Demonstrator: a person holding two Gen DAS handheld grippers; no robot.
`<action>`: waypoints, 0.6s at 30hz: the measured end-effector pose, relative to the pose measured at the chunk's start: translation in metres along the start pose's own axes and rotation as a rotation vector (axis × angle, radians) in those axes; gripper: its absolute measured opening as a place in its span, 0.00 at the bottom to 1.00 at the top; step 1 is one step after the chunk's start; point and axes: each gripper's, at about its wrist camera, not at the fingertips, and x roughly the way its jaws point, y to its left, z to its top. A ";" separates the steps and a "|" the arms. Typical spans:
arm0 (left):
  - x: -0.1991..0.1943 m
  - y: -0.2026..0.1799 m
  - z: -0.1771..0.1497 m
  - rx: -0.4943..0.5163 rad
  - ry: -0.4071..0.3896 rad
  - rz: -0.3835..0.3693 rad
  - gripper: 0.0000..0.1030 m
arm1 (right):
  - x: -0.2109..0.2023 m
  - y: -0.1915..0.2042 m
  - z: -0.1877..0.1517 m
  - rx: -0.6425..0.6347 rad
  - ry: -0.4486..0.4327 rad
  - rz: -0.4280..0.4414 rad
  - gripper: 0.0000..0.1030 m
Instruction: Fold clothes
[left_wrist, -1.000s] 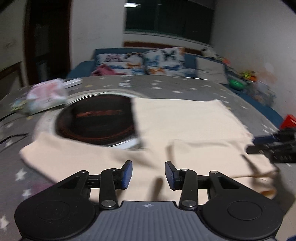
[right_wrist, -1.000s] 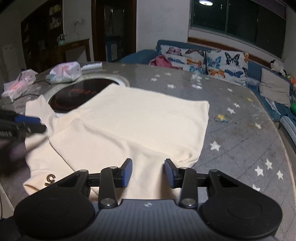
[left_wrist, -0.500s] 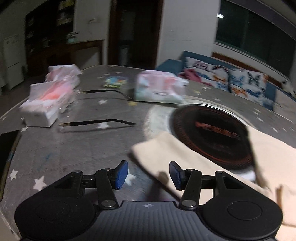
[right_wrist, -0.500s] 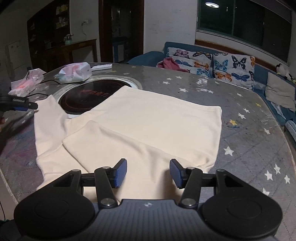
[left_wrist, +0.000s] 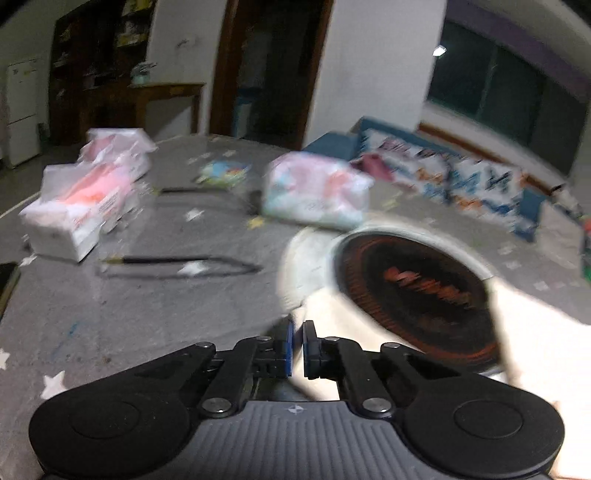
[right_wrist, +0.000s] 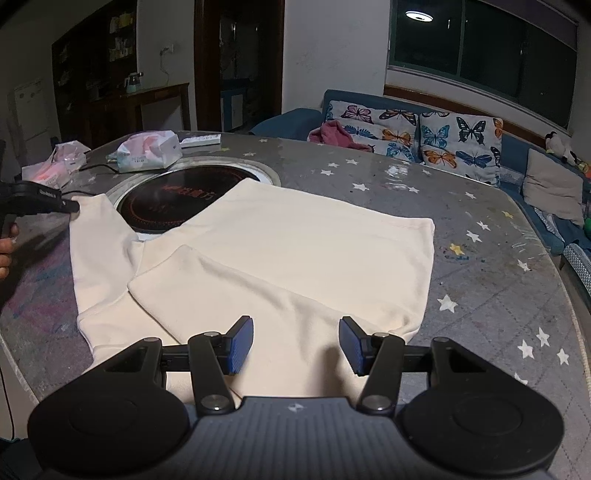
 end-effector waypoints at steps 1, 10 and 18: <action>-0.008 -0.007 0.002 0.007 -0.015 -0.029 0.05 | -0.001 -0.001 0.000 0.005 -0.005 0.001 0.51; -0.080 -0.111 0.011 0.128 -0.100 -0.406 0.05 | -0.011 -0.014 -0.004 0.049 -0.039 -0.009 0.51; -0.084 -0.192 -0.023 0.238 -0.042 -0.650 0.05 | -0.023 -0.036 -0.014 0.122 -0.061 -0.029 0.51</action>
